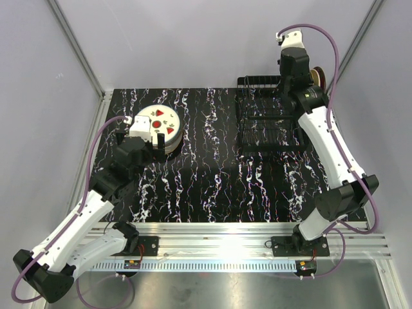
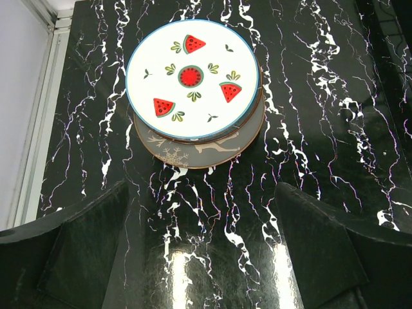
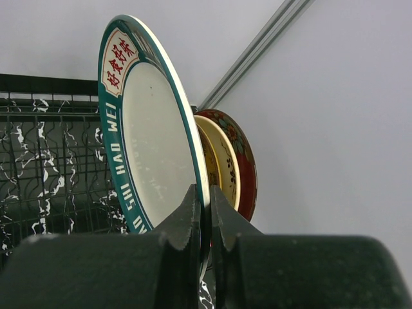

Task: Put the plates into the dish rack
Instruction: Insert the plate into the dish rack

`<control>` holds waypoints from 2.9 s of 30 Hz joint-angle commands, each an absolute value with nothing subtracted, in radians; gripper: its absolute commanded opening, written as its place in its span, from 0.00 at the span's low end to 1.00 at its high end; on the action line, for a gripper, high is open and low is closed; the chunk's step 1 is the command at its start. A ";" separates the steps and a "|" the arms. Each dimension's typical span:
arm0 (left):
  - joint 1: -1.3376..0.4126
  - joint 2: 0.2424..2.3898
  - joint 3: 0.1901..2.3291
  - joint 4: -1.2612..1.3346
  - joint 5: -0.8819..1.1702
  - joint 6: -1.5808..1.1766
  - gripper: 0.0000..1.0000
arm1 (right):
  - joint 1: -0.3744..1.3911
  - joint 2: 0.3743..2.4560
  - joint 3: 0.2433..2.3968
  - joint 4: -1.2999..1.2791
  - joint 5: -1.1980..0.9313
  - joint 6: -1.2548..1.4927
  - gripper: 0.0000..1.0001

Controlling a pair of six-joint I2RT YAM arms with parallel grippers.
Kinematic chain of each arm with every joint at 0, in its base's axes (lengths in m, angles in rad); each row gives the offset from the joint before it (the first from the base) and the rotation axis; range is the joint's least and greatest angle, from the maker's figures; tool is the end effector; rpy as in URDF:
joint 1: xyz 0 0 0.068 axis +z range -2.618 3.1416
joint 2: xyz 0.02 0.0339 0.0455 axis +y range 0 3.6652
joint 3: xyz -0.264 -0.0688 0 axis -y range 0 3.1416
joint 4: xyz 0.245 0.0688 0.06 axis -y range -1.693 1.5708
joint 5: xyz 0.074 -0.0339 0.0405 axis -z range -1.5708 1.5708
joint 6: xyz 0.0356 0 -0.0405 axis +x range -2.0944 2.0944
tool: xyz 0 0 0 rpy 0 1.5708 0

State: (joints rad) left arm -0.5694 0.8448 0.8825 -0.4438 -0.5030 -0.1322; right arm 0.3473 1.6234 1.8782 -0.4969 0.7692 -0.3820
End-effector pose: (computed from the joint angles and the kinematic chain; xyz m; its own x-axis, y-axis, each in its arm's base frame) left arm 0.1642 -0.0847 0.3386 -0.3429 0.0824 -0.9358 0.0546 0.9962 0.0677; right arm 0.3399 0.0967 0.4731 -0.3547 -0.4132 -0.8387 0.2782 0.8097 -0.5166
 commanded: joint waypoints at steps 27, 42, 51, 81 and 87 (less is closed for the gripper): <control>-0.574 0.845 0.933 -0.423 -0.469 -0.144 0.99 | 0.285 1.582 1.772 -0.407 0.739 -0.330 0.00; -0.574 0.848 0.933 -0.425 -0.463 -0.144 0.99 | 0.287 1.575 1.747 -0.429 0.730 -0.290 0.01; -0.574 0.853 0.934 -0.426 -0.459 -0.144 0.99 | 0.285 1.569 1.740 -0.439 0.726 -0.279 0.12; -0.574 0.857 0.934 -0.428 -0.457 -0.143 0.99 | 0.285 1.503 1.861 -0.571 0.643 -0.209 0.47; -0.574 0.862 0.931 -0.428 -0.471 -0.140 0.99 | 0.285 1.445 1.858 -0.624 0.439 -0.104 0.54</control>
State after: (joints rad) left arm -0.5697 0.8543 0.8845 -0.4561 -0.4667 -0.1322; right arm 0.2920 1.5047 1.8133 -0.5980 0.5682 -0.1810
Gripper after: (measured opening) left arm 0.987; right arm 0.530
